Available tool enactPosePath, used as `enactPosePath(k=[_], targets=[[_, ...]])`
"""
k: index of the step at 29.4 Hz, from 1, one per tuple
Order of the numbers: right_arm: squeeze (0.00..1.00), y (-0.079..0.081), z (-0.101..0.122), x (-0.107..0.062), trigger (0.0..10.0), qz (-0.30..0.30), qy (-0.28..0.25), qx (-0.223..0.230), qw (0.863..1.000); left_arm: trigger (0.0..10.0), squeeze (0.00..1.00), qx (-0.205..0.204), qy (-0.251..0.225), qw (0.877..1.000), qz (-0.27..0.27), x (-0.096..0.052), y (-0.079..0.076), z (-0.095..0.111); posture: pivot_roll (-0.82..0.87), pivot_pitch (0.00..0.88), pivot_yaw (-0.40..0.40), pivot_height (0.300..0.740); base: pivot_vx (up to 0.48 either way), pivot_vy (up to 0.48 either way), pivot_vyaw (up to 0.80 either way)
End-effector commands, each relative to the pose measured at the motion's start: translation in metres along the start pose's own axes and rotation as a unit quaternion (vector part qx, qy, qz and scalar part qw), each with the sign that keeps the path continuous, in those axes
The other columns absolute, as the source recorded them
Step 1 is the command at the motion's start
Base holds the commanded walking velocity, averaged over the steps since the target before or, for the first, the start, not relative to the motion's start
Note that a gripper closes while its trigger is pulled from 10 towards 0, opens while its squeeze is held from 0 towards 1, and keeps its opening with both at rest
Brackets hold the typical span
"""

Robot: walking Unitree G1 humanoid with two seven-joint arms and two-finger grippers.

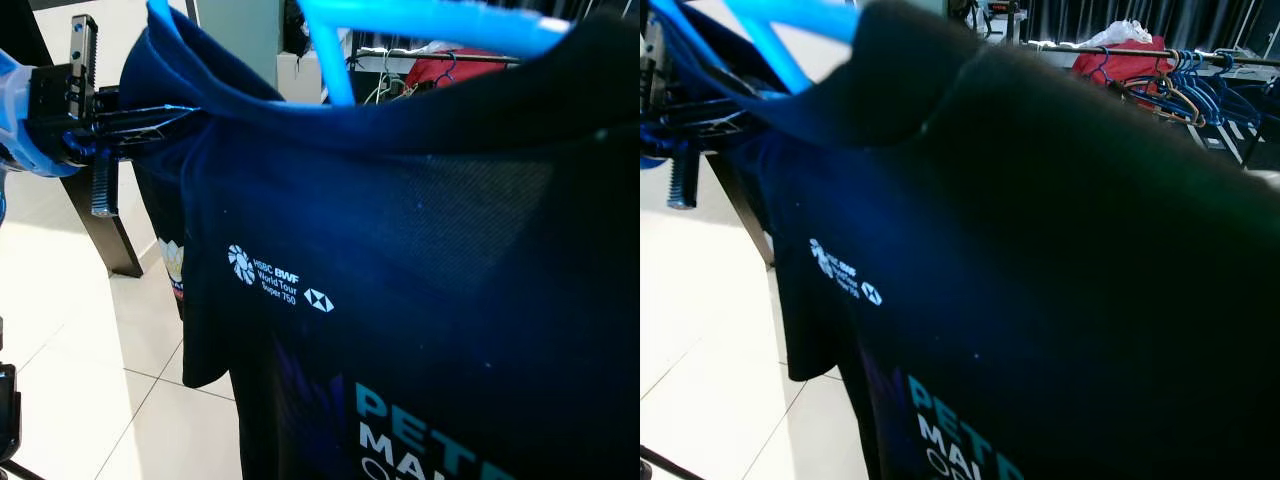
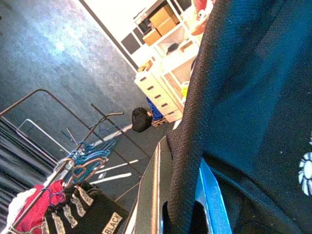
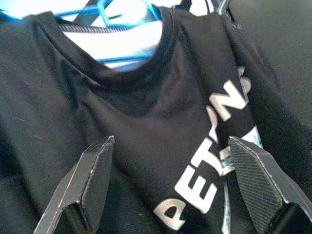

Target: Hang hanger

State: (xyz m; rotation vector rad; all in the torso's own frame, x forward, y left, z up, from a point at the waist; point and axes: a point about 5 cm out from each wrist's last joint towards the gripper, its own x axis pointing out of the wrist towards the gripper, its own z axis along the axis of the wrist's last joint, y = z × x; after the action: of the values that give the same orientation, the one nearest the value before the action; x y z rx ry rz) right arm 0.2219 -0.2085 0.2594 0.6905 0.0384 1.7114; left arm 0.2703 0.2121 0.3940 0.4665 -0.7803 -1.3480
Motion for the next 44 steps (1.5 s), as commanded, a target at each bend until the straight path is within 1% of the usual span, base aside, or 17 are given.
enactPosePath(k=[1,4,5,9,14,17,21,26,29,31,35,37,38,39,41,43,44], targets=[[0.00,-0.001,-0.007,0.009,10.0,0.009,0.015,0.012,1.000,10.0,0.00,0.002,-0.021,1.000,-0.002,0.002,0.003,0.003,-0.04,0.013,0.004,0.740,0.000,0.000,0.00],[0.00,0.000,-0.009,0.019,10.0,0.042,0.010,0.020,0.999,10.0,0.00,0.003,-0.024,1.000,-0.003,0.002,0.004,0.004,-0.04,0.010,0.007,0.740,0.000,0.000,0.00],[0.00,0.000,-0.009,0.019,10.0,0.042,0.010,0.020,0.999,10.0,0.00,0.003,-0.024,1.000,-0.003,0.002,0.004,0.004,-0.04,0.010,0.007,0.740,0.000,0.000,0.00],[0.00,0.005,-0.009,0.028,10.0,0.069,0.013,0.023,0.997,10.0,0.00,0.001,-0.024,1.000,-0.004,0.003,0.005,0.003,-0.04,0.010,0.007,0.740,0.000,0.000,0.00],[0.00,0.007,-0.008,0.030,10.0,0.076,0.014,0.024,0.997,10.0,0.00,0.001,-0.025,1.000,-0.004,0.002,0.005,0.003,-0.04,0.007,0.007,0.740,0.000,0.000,0.00],[0.00,0.016,-0.006,0.036,10.0,0.101,0.015,0.019,0.995,10.0,0.00,-0.003,-0.025,1.000,0.001,0.001,0.006,0.002,-0.04,0.004,0.010,0.740,0.000,0.000,0.00],[0.00,0.018,-0.007,0.038,10.0,0.109,0.014,0.018,0.994,10.0,0.00,-0.005,-0.026,1.000,0.004,0.000,0.006,0.000,-0.04,0.003,0.012,0.740,0.000,0.000,0.00],[0.00,0.026,-0.002,0.041,10.0,0.133,-0.015,0.005,0.991,10.0,0.00,-0.012,-0.028,0.999,0.013,-0.003,0.008,-0.004,-0.04,0.008,0.025,0.740,0.000,0.000,0.00],[0.00,0.026,-0.002,0.041,10.0,0.133,-0.015,0.005,0.991,10.0,0.00,-0.012,-0.028,0.999,0.013,-0.003,0.008,-0.004,-0.04,0.008,0.025,0.740,0.000,0.000,0.00],[0.00,0.031,0.000,0.040,10.0,0.135,-0.028,-0.001,0.990,10.0,0.00,-0.016,-0.029,0.999,0.021,-0.005,0.010,-0.006,-0.04,0.013,0.029,0.740,0.000,0.000,0.00],[0.00,0.033,0.002,0.039,10.0,0.127,-0.038,-0.009,0.991,10.0,0.00,-0.019,-0.029,0.999,0.031,-0.007,0.011,-0.008,-0.04,0.015,0.033,0.740,0.000,0.000,0.00],[0.00,0.033,0.003,0.036,10.0,0.106,-0.046,-0.018,0.993,10.0,0.00,-0.021,-0.028,0.999,0.039,-0.009,0.012,-0.011,-0.04,0.015,0.035,0.740,0.000,0.000,0.00],[0.00,0.033,0.003,0.036,10.0,0.106,-0.046,-0.018,0.993,10.0,0.00,-0.021,-0.028,0.999,0.039,-0.009,0.012,-0.011,-0.04,0.015,0.035,0.740,0.000,0.000,0.00],[0.00,0.033,0.006,0.031,10.0,0.090,-0.054,-0.027,0.994,10.0,0.00,-0.026,-0.028,0.998,0.044,-0.010,0.011,-0.014,-0.04,0.016,0.036,0.740,0.000,0.000,0.00],[0.00,0.033,0.006,0.031,10.0,0.090,-0.054,-0.027,0.994,10.0,0.00,-0.026,-0.028,0.998,0.044,-0.010,0.011,-0.014,-0.04,0.016,0.036,0.740,0.000,0.000,0.00],[0.00,0.033,0.011,0.021,10.0,0.049,-0.071,-0.049,0.995,10.0,0.00,-0.034,-0.028,0.998,0.051,-0.012,0.008,-0.020,-0.04,0.018,0.038,0.740,0.000,0.000,0.00],[0.00,0.033,0.011,0.021,10.0,0.049,-0.071,-0.049,0.995,10.0,0.00,-0.034,-0.028,0.998,0.051,-0.012,0.008,-0.020,-0.04,0.018,0.038,0.740,0.000,0.000,0.00]])
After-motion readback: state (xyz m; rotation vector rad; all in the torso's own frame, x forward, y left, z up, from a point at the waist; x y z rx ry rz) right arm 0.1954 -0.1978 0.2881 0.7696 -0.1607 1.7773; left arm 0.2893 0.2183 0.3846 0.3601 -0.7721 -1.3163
